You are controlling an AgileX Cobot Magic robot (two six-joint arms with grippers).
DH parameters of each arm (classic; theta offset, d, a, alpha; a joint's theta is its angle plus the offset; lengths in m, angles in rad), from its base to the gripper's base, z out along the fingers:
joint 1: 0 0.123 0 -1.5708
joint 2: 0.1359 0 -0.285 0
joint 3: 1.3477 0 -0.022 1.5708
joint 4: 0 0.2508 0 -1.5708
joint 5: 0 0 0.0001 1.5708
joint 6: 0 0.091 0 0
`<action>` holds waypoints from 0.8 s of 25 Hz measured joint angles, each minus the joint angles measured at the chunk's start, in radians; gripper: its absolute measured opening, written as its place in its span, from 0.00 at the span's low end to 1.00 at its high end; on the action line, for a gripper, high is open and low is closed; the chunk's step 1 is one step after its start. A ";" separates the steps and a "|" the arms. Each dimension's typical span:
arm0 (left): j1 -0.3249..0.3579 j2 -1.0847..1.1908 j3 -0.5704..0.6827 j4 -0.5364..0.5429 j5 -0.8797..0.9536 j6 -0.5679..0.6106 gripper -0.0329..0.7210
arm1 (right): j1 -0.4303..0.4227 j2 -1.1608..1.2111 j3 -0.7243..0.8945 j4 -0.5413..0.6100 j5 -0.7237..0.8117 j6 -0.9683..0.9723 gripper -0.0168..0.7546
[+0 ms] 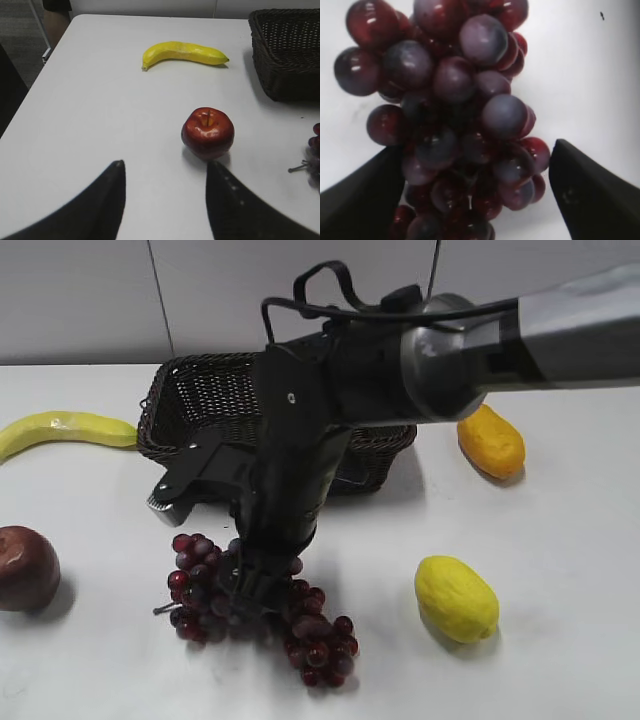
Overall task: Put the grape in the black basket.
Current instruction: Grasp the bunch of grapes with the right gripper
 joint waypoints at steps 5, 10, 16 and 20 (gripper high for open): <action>0.000 0.000 0.000 0.000 0.000 0.000 0.69 | 0.000 0.049 -0.001 -0.001 -0.019 -0.006 0.88; 0.000 0.000 0.000 0.000 0.000 0.000 0.69 | 0.000 0.059 -0.001 0.003 -0.020 -0.007 0.63; 0.000 0.000 0.000 0.000 0.000 0.000 0.69 | 0.000 0.059 -0.041 0.009 0.041 -0.007 0.35; 0.000 0.000 0.000 0.000 0.000 0.000 0.69 | 0.000 0.059 -0.106 0.010 0.122 -0.007 0.32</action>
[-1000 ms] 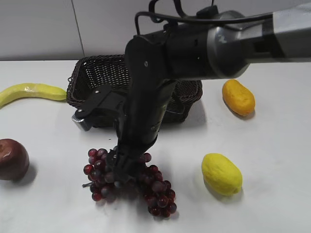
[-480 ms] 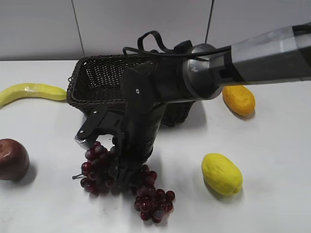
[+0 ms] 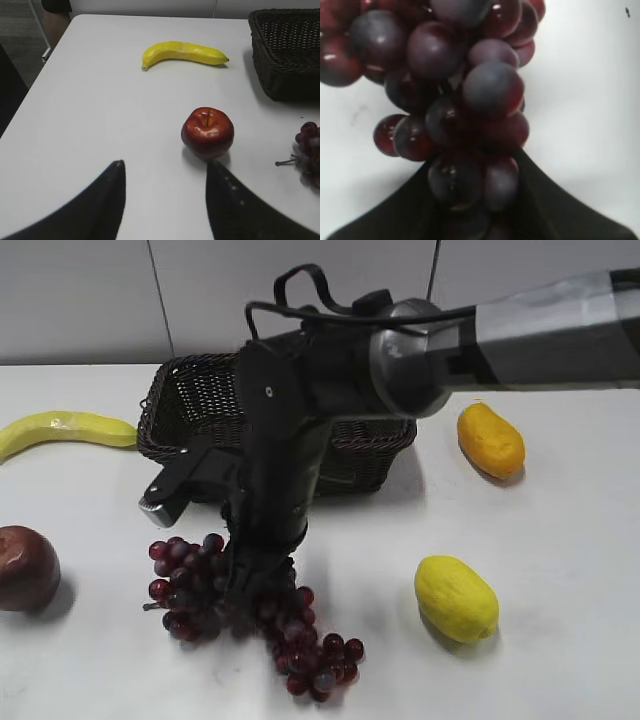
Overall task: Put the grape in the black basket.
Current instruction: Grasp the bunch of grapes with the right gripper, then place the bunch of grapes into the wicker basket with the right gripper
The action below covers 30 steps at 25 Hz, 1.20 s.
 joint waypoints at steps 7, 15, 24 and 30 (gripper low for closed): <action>0.000 0.000 0.000 0.000 0.000 0.000 0.69 | 0.000 0.000 -0.151 0.040 0.206 0.001 0.29; 0.000 0.000 0.000 0.000 0.000 0.000 0.69 | -0.001 -0.108 -0.226 0.040 0.291 0.001 0.27; 0.000 0.000 0.000 0.000 0.000 0.000 0.69 | -0.089 -0.177 -0.388 -0.022 0.265 0.064 0.26; 0.000 0.000 0.000 0.000 0.000 0.000 0.69 | -0.185 -0.177 -0.470 -0.029 0.123 0.092 0.25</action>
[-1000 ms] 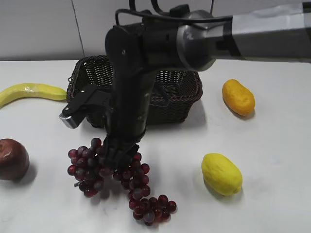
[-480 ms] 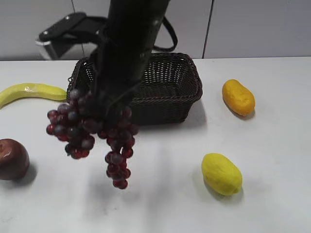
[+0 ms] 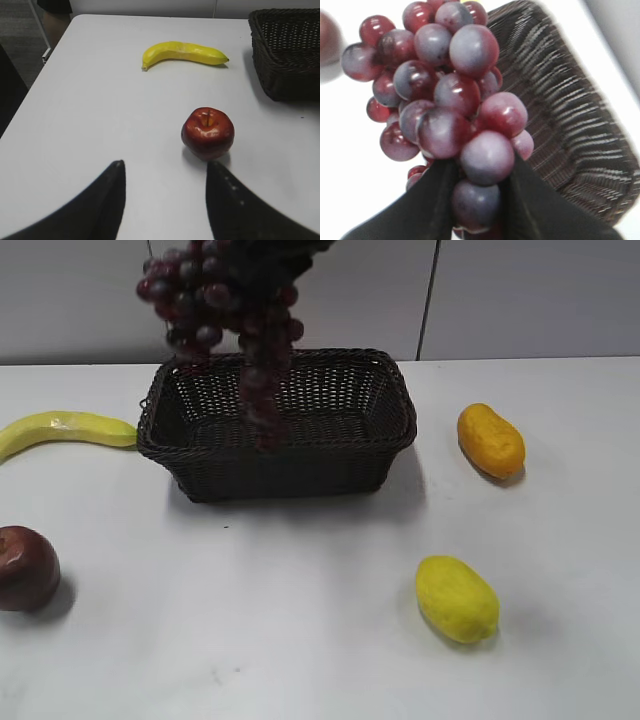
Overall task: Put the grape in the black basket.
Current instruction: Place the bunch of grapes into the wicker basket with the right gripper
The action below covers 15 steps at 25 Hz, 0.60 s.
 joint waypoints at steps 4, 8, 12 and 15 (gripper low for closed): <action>0.000 0.000 0.000 0.000 0.000 0.000 0.69 | -0.056 0.000 -0.015 -0.004 -0.124 0.041 0.25; 0.000 0.000 0.000 0.000 0.000 0.000 0.69 | -0.080 0.014 -0.015 -0.010 -0.177 0.055 0.25; 0.000 0.000 0.000 0.000 0.000 0.000 0.69 | -0.080 0.072 -0.016 -0.011 -0.186 0.056 0.25; 0.000 0.000 0.000 0.000 0.000 0.000 0.69 | -0.080 0.141 -0.016 -0.013 -0.196 0.057 0.25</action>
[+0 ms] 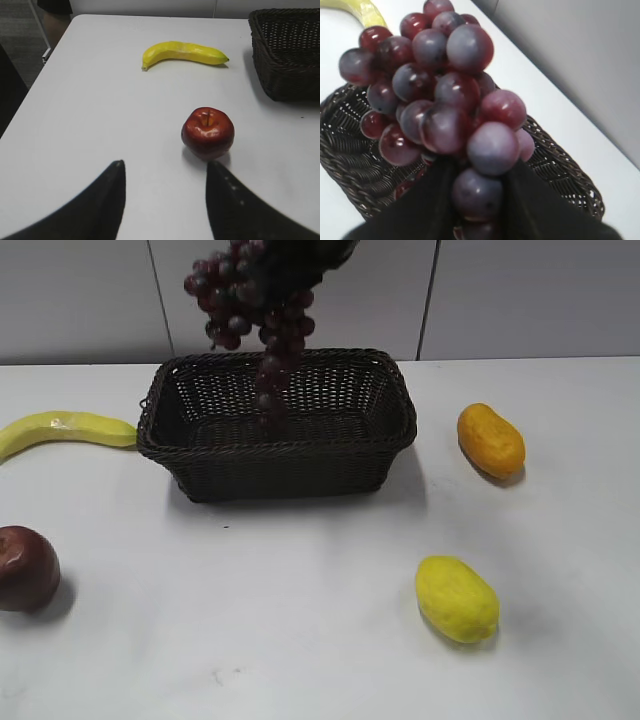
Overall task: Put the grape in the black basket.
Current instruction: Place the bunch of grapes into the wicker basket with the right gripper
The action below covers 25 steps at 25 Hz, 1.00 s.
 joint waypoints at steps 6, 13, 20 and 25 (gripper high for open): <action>0.000 0.000 0.000 0.000 0.000 0.000 0.69 | 0.000 0.112 0.001 -0.009 -0.053 0.000 0.25; 0.000 0.000 0.000 0.000 0.000 0.000 0.69 | 0.000 0.164 0.021 -0.002 -0.049 0.002 0.24; 0.000 0.000 0.000 0.000 0.000 0.000 0.69 | 0.000 0.174 0.061 0.008 -0.045 0.004 0.46; 0.000 0.000 0.000 0.000 0.000 0.000 0.69 | 0.000 0.174 0.061 0.011 -0.048 0.008 0.83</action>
